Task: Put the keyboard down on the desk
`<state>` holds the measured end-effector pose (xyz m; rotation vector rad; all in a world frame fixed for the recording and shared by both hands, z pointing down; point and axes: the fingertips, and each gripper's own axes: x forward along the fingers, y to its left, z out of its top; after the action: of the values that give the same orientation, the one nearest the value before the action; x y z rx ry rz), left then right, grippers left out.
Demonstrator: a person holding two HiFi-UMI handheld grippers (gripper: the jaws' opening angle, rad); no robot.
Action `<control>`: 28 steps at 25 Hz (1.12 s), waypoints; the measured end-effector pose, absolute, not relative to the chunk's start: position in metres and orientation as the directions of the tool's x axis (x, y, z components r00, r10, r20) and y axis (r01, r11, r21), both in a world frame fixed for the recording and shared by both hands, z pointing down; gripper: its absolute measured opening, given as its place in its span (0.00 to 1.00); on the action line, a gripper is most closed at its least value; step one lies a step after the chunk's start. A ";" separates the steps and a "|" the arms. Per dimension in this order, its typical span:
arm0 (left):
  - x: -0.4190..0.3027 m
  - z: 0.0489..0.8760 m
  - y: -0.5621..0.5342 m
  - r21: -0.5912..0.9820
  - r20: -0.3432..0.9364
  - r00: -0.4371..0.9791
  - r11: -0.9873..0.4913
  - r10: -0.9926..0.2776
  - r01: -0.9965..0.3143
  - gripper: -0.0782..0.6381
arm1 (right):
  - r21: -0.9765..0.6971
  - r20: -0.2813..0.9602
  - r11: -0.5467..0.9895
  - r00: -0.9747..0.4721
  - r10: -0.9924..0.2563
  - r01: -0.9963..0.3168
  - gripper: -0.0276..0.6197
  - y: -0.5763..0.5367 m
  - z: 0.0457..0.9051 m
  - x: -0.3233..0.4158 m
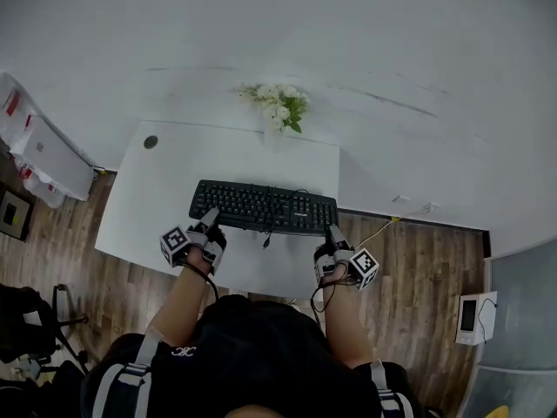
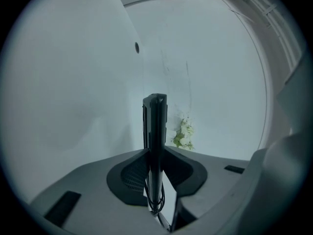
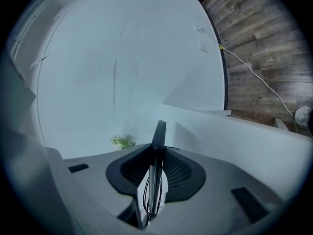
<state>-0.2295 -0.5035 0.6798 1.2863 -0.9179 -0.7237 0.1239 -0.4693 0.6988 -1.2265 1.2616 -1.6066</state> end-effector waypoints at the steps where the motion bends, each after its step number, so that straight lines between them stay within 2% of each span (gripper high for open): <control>1: -0.230 0.686 -0.506 0.984 0.172 0.475 0.171 -0.863 -0.045 0.22 | -0.966 0.251 -0.258 -0.262 -0.932 -0.009 0.17 -0.470 0.705 0.124; 14: -0.226 0.731 -0.522 0.961 0.264 0.507 0.266 -0.821 -0.071 0.23 | -0.926 0.371 -0.378 -0.226 -0.901 -0.014 0.17 -0.475 0.746 0.127; 20: -0.225 0.739 -0.527 0.953 0.293 0.515 0.291 -0.806 -0.087 0.22 | -0.924 0.376 -0.381 -0.234 -0.897 -0.029 0.17 -0.479 0.752 0.126; 28: -0.223 0.770 -0.521 0.888 0.451 0.527 0.418 -0.720 -0.190 0.27 | -0.890 0.456 -0.435 -0.241 -0.857 -0.138 0.19 -0.480 0.764 0.129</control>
<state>-0.2229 -0.5208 0.7703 1.1231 -0.9958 -0.4123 0.1291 -0.4799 0.7641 -1.4734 1.2141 -1.7303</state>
